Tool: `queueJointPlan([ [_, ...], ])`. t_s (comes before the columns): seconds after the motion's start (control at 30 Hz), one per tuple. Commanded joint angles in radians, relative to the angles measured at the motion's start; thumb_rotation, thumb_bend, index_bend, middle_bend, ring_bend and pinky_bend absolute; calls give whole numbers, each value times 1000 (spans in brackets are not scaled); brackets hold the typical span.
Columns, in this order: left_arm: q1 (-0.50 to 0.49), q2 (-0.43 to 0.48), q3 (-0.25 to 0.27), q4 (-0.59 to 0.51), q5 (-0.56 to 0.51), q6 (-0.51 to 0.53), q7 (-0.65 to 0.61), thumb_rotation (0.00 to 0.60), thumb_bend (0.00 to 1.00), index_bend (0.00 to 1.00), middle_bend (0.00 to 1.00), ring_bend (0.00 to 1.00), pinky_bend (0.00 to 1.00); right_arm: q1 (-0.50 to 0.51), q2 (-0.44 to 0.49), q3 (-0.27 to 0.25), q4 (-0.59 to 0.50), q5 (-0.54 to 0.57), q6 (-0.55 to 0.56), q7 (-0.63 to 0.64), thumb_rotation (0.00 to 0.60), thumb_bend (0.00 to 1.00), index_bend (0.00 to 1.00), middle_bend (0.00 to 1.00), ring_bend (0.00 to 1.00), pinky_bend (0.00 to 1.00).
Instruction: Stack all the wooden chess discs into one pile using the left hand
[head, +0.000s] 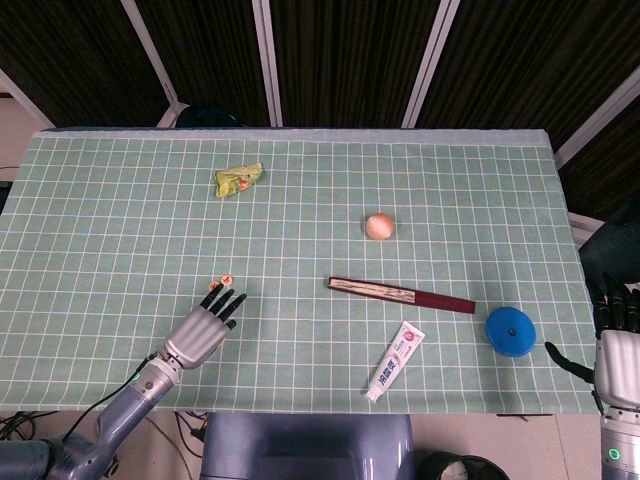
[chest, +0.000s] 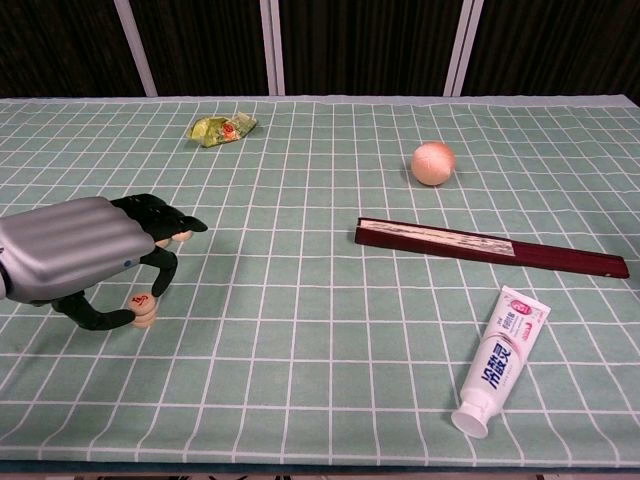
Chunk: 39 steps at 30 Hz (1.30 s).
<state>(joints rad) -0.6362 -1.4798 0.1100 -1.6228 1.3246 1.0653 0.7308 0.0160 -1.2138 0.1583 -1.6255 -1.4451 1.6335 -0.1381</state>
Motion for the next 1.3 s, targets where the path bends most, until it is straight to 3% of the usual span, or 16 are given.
queueJointPlan([
  [0.03,3,-4,-3,3,3,-1,5,600,311,500,8,0,0,0,0,1,0,1,1,0,600,232,92,13,0,0],
  [1.3,34,7,-24,-2,24,-21,28,600,310,449,6,0,0,0,1,-1,-3,2,-3,0,600,232,92,13,0,0],
])
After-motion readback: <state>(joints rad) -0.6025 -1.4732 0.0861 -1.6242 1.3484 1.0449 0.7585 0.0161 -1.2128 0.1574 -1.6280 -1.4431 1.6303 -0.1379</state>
